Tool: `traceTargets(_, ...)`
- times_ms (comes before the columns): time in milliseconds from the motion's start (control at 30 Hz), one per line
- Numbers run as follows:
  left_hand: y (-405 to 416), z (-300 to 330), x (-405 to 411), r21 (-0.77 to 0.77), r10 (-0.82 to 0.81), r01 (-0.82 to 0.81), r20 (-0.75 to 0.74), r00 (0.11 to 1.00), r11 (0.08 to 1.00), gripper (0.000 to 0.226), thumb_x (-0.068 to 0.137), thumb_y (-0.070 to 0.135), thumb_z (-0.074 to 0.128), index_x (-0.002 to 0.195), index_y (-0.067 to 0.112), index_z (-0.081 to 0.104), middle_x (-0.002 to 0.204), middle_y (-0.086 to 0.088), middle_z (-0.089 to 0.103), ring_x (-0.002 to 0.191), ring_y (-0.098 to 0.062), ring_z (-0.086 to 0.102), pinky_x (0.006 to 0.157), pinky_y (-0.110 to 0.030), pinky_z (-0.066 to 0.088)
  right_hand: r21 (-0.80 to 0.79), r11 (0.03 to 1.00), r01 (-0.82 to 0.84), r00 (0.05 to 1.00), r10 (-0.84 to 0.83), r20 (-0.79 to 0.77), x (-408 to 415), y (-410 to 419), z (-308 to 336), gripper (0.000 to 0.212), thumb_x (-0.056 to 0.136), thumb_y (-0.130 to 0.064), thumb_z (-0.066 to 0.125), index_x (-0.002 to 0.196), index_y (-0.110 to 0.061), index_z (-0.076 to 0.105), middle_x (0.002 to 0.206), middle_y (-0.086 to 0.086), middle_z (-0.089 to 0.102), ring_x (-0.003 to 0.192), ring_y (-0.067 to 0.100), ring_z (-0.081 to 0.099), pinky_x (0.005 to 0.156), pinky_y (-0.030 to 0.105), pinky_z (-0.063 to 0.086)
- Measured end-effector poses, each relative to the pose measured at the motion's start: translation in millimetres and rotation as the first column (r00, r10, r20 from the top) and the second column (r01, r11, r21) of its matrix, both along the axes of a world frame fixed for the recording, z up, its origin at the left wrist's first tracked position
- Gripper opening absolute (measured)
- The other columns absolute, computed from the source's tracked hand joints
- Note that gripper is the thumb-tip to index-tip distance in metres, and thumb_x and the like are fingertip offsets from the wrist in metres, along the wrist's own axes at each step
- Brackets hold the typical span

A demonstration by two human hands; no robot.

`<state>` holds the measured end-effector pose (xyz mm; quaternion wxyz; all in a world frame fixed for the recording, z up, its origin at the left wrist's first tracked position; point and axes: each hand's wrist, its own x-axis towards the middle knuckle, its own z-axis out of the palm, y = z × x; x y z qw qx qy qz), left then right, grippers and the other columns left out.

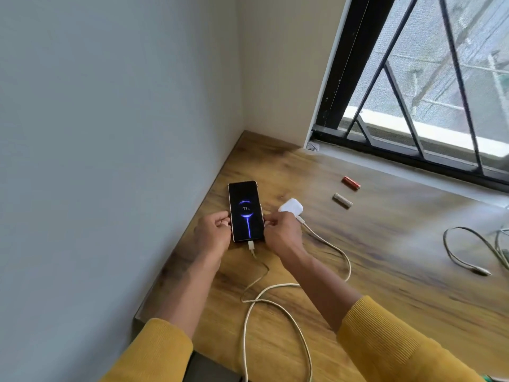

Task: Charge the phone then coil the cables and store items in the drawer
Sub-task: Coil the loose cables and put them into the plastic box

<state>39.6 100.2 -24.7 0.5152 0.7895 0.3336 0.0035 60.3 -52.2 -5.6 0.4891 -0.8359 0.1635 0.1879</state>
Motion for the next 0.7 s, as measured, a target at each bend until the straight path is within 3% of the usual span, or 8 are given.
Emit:
traceTargets(200,7.8,-5.8,1.7,-0.139,0.044,-0.043,0.000,0.999,0.989,0.029,0.098,0.008,0.067,0.122,0.019,0.078,0.113,0.002,0.079,0.104,-0.018,0.075,0.097,-0.044,0.062,0.068,0.994,0.086,0.996,-0.085,-0.013,4.6,-2.9,-7.9,0.024,0.099,-0.019,0.058,0.099,-0.021,0.082,0.101,0.005,0.076,0.098,0.026,0.069,0.078,0.033,0.051)
traceTargets(367,8.4,-4.8,-1.8,-0.230,0.070,-0.061,0.033,0.997,0.971,0.029,0.099,0.010,0.072,0.128,0.013,0.074,0.120,-0.003,0.076,0.111,-0.018,0.072,0.101,-0.041,0.060,0.137,0.975,0.172,0.985,-0.171,-0.023,6.5,-6.5,-9.9,0.020,0.098,-0.023,0.070,0.080,-0.026,0.080,0.092,0.001,0.077,0.093,0.022,0.070,0.089,0.042,0.059)
traceTargets(433,9.1,-0.4,-4.8,-0.233,0.061,-0.044,0.064,0.996,0.972,0.029,0.099,0.011,0.072,0.128,0.014,0.074,0.118,0.000,0.076,0.111,-0.016,0.071,0.100,-0.038,0.060,0.214,0.960,0.180,0.984,-0.176,-0.035,7.4,-9.3,-9.0,0.017,0.097,-0.021,0.072,0.083,-0.023,0.083,0.090,0.002,0.080,0.093,0.024,0.074,0.088,0.045,0.063)
traceTargets(567,10.4,22.7,-11.8,-0.320,0.083,-0.020,0.185,0.979,0.947,0.023,0.099,0.008,0.072,0.117,0.020,0.077,0.107,0.001,0.080,0.101,-0.013,0.076,0.080,-0.022,0.060,0.557,0.814,0.167,0.984,-0.169,-0.048,2.2,-17.5,19.1,0.017,0.102,-0.003,0.065,0.095,-0.004,0.080,0.093,0.009,0.081,0.081,0.019,0.076,0.069,0.025,0.060)
traceTargets(700,10.3,54.9,-17.3,-0.429,0.100,0.057,0.335,0.937,0.902,0.023,0.099,0.003,0.070,0.108,0.023,0.078,0.101,-0.001,0.082,0.099,-0.018,0.079,0.079,-0.029,0.063,0.738,0.671,0.070,0.995,-0.103,0.000,-1.3,-24.3,45.9,0.016,0.103,-0.002,0.062,0.107,0.000,0.078,0.099,0.013,0.080,0.085,0.019,0.075,0.076,0.025,0.061)
